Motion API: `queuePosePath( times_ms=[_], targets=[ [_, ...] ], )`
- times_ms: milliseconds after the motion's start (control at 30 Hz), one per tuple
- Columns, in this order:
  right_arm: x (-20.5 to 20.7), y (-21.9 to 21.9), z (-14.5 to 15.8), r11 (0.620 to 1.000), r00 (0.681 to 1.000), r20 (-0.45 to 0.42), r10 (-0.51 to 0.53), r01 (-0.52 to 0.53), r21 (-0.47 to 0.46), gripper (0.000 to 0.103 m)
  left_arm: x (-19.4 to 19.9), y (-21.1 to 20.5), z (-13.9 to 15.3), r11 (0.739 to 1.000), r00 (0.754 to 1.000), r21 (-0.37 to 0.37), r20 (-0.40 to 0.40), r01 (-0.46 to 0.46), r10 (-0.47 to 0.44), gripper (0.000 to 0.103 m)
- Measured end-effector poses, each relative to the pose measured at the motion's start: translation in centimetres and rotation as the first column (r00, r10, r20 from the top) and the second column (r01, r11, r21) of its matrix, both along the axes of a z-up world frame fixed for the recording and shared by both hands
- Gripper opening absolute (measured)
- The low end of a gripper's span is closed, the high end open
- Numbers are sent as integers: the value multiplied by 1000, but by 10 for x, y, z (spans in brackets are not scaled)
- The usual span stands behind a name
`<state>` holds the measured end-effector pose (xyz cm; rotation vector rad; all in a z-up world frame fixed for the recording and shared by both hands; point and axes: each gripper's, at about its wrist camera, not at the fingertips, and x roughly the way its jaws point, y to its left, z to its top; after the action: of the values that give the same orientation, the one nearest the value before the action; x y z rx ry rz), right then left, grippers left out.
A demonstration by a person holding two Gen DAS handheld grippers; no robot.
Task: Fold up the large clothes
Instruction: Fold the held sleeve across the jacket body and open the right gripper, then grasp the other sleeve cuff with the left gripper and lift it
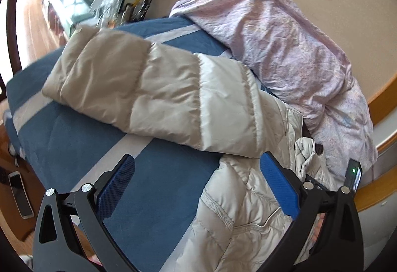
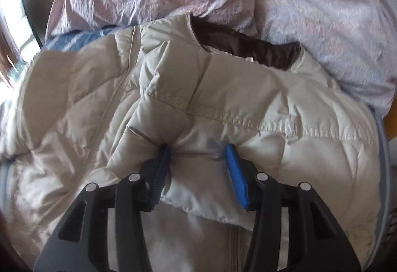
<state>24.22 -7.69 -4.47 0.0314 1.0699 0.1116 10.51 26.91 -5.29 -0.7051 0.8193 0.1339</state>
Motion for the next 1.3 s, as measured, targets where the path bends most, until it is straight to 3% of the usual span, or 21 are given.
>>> queuePosePath(
  times_ms=[167,333,600,867,1033,1200,1300],
  targets=[
    [-20,-17,13,993,1000,-7,-11,11,121,60,2,23,-18,984,999,-171,-35,-47,41,97],
    [-38,-25,28,987,1000,20,-1,-2,162,64,2,54,-38,941,988,-301,-75,-154,138,94],
    [-57,-42,54,979,997,82,-7,-9,202,68,1,90,-62,870,956,-396,-107,-294,274,81],
    [-68,-59,54,982,996,87,-29,12,190,69,-6,118,-66,814,922,-446,-70,-371,382,69],
    [-73,-74,50,980,995,83,-59,42,196,69,-3,128,-74,794,915,-477,-60,-377,398,53],
    [-81,-93,50,975,992,85,-97,77,209,69,0,137,-83,773,904,-498,-54,-393,425,14],
    [-87,-110,53,972,987,97,-129,107,208,69,3,138,-75,789,906,-477,-36,-386,422,7]
  ],
)
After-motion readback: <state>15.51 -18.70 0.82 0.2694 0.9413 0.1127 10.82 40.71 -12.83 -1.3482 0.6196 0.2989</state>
